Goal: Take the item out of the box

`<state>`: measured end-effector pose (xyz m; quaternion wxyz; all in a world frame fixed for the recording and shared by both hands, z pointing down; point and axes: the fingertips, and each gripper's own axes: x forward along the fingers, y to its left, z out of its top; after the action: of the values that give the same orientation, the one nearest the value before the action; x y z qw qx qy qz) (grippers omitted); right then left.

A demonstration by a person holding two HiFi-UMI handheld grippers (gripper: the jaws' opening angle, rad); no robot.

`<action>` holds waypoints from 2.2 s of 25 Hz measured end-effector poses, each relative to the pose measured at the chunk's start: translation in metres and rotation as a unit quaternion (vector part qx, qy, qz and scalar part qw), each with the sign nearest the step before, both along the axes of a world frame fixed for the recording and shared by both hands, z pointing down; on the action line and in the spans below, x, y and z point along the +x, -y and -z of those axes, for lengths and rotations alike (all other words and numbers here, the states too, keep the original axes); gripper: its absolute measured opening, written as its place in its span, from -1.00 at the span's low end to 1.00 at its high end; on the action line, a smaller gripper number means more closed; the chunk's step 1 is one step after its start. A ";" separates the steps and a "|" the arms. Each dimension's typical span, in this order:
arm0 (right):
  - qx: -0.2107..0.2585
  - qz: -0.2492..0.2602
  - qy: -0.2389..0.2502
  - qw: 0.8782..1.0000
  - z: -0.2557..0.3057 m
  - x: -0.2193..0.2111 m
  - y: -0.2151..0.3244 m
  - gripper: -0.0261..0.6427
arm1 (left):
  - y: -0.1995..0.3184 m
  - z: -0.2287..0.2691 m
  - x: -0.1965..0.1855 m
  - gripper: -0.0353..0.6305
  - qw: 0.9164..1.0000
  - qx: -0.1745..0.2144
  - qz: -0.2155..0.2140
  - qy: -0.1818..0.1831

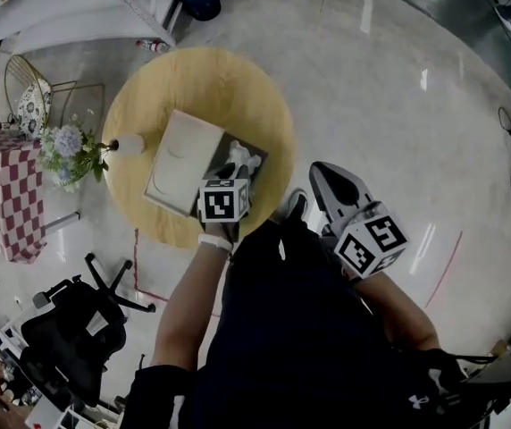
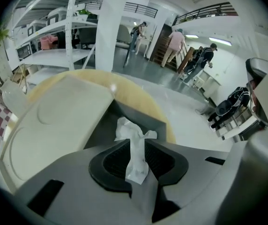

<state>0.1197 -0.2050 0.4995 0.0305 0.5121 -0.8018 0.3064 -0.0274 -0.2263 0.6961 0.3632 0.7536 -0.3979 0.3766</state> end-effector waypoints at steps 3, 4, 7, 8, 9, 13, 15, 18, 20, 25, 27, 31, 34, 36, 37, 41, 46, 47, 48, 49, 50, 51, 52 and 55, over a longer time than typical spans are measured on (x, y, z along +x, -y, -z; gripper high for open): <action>-0.003 -0.008 -0.002 1.000 -0.002 0.003 0.004 -0.89 | 0.000 -0.011 0.001 -0.59 1.000 -0.015 -0.009 0.007; -0.003 -0.011 -0.002 1.000 -0.003 0.005 0.004 -0.89 | 0.000 -0.015 0.001 -0.59 1.000 -0.018 -0.012 0.010; -0.005 -0.017 -0.003 1.000 -0.004 0.009 0.004 -0.89 | 0.002 -0.024 0.002 -0.59 0.999 -0.027 -0.018 0.020; -0.006 -0.020 -0.002 1.000 -0.004 0.010 0.004 -0.89 | 0.002 -0.025 0.001 -0.59 0.999 -0.030 -0.019 0.023; -0.007 -0.024 -0.001 1.000 -0.005 0.012 0.003 -0.89 | 0.003 -0.027 0.001 -0.59 0.999 -0.031 -0.018 0.025; -0.005 -0.030 -0.001 1.000 -0.002 0.016 0.003 -0.89 | 0.004 -0.028 -0.001 -0.77 0.999 -0.037 -0.010 0.028; -0.003 -0.030 -0.002 1.000 -0.001 0.018 0.002 -0.89 | 0.002 -0.028 -0.001 -0.81 0.999 -0.038 -0.008 0.028; -0.004 -0.035 0.001 0.999 0.000 0.021 0.000 -0.89 | 0.000 -0.025 -0.001 -0.83 0.999 -0.034 -0.005 0.024; -0.003 -0.035 0.001 0.999 0.001 0.021 -0.002 -0.89 | -0.001 -0.023 -0.002 -0.83 0.999 -0.029 -0.002 0.022; 0.003 -0.028 -0.001 1.000 0.005 0.019 -0.006 -0.89 | -0.001 -0.013 -0.002 -0.83 1.000 -0.007 -0.001 0.018; 0.005 -0.025 -0.001 1.000 0.007 0.016 -0.009 -0.89 | -0.002 -0.008 -0.003 -0.84 1.000 0.004 -0.003 0.017; 0.012 -0.019 0.000 1.000 0.012 0.013 -0.014 -0.89 | -0.003 0.009 -0.005 -0.84 0.999 0.028 -0.005 0.019; 0.020 -0.012 -0.002 1.000 0.017 0.009 -0.018 -0.89 | -0.006 0.022 -0.006 -0.84 0.999 0.046 -0.003 0.015; 0.026 -0.008 -0.002 1.000 0.022 0.005 -0.021 -0.89 | -0.008 0.032 -0.008 -0.84 0.998 0.060 0.002 0.006; 0.028 -0.007 -0.002 1.000 0.024 0.004 -0.023 -0.89 | -0.009 0.038 -0.009 -0.84 0.998 0.068 0.005 0.000; 0.035 -0.003 0.000 0.999 0.029 -0.001 -0.030 -0.89 | -0.014 0.064 -0.010 -0.84 0.994 0.099 0.021 -0.037; 0.048 0.004 -0.003 0.999 0.040 -0.005 -0.030 -0.89 | -0.018 0.105 -0.012 -0.84 0.987 0.139 0.036 -0.070; 0.051 0.005 -0.004 0.999 0.043 -0.006 -0.029 -0.89 | -0.018 0.114 -0.013 -0.84 0.986 0.147 0.037 -0.074; 0.054 0.006 -0.005 0.998 0.045 -0.007 -0.028 -0.89 | -0.019 0.122 -0.013 -0.84 0.984 0.154 0.039 -0.079; 0.058 0.008 -0.006 0.998 0.048 -0.008 -0.027 -0.89 | -0.018 0.131 -0.013 -0.84 0.982 0.162 0.040 -0.083; 0.062 0.009 -0.007 0.998 0.051 -0.009 -0.026 -0.89 | -0.018 0.139 -0.014 -0.84 0.981 0.170 0.042 -0.087; 0.065 0.011 -0.007 0.998 0.054 -0.010 -0.025 -0.89 | -0.018 0.147 -0.014 -0.84 0.979 0.178 0.043 -0.090; 0.068 0.012 -0.008 0.998 0.057 -0.011 -0.025 -0.89 | -0.018 0.155 -0.014 -0.84 0.977 0.185 0.045 -0.094; 0.077 0.016 -0.010 0.997 0.064 -0.015 -0.025 -0.89 | -0.021 0.175 -0.016 -0.84 0.972 0.202 0.051 -0.105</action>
<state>0.1051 -0.1803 0.4350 0.0035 0.5025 -0.8311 0.2381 -0.0437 -0.2057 0.5209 0.2616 0.8257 -0.4631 0.1880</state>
